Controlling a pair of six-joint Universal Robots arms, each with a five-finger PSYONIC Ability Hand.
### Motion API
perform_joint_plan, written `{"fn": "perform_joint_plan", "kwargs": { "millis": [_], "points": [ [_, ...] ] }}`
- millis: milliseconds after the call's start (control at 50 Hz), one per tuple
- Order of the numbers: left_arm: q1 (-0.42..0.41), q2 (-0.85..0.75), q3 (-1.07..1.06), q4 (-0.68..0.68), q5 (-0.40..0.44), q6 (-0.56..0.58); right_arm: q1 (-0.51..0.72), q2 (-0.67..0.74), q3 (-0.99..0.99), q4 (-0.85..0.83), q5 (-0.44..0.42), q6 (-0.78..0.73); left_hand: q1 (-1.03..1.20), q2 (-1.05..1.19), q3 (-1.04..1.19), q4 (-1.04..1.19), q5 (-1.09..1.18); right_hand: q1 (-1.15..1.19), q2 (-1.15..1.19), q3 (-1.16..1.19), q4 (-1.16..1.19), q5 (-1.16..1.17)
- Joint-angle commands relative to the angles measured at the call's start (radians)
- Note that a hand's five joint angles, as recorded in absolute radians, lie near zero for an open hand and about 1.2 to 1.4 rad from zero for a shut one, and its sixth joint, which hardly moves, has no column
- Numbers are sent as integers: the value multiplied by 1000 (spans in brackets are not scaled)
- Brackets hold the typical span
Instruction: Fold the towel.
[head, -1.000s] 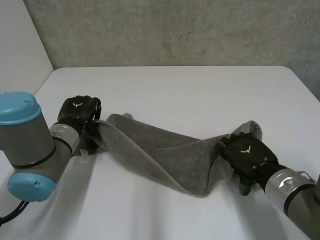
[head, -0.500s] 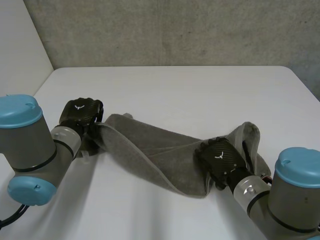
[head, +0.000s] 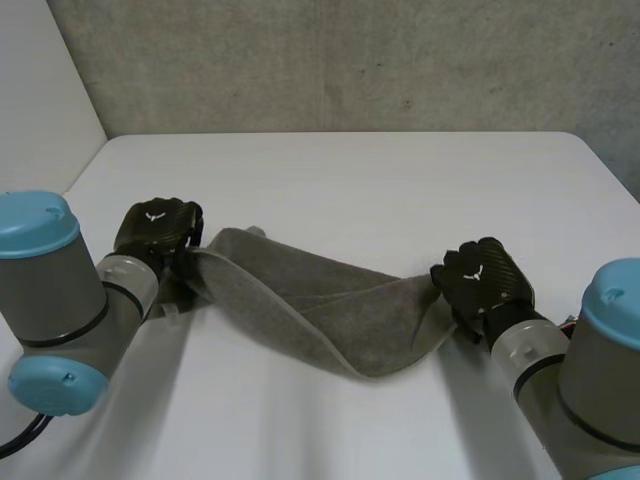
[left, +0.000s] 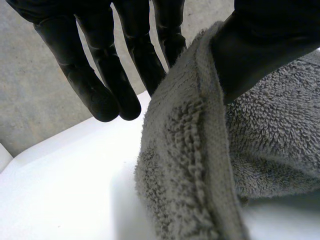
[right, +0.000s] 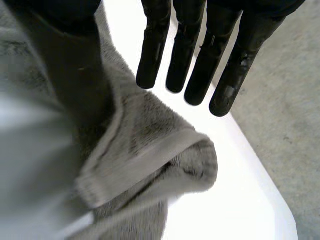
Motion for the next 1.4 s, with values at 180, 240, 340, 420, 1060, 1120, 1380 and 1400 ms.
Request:
{"fn": "perform_joint_plan", "kwargs": {
  "millis": [180,240,340,420,1060,1120,1380,1400],
  "points": [
    [1,199,-85,-8,16,63,-84,-63,-259,420,-17,-79,-38,-106,-146,-117,-255,548,543,548,549,548],
    [-2,193,-83,-8,16,138,-87,-24,-339,512,-27,-85,-38,-106,-146,-117,-255,548,543,548,549,548],
    [9,114,-30,-30,16,304,-85,119,-500,618,-40,-125,-38,-106,-146,-117,-255,548,543,548,549,548],
    [7,-20,126,-109,5,445,-79,260,-697,659,-27,-173,-38,-106,-146,-117,-255,548,543,548,549,548],
    [-8,-470,1298,-266,7,65,-75,369,-1103,303,-1,-173,-38,-106,-146,-117,-255,548,543,548,549,548],
    [-4,-459,1154,-275,7,67,-76,371,-1013,342,-16,-170,-38,-106,-146,-117,-255,548,543,548,549,548],
    [21,-211,481,1,126,138,-84,322,-725,345,-50,-162,-38,-106,-146,-117,-255,548,543,548,549,548],
    [25,-173,412,39,138,180,-87,279,-691,343,-50,-162,-38,-106,-146,-117,-255,548,543,548,549,548]
  ]
}}
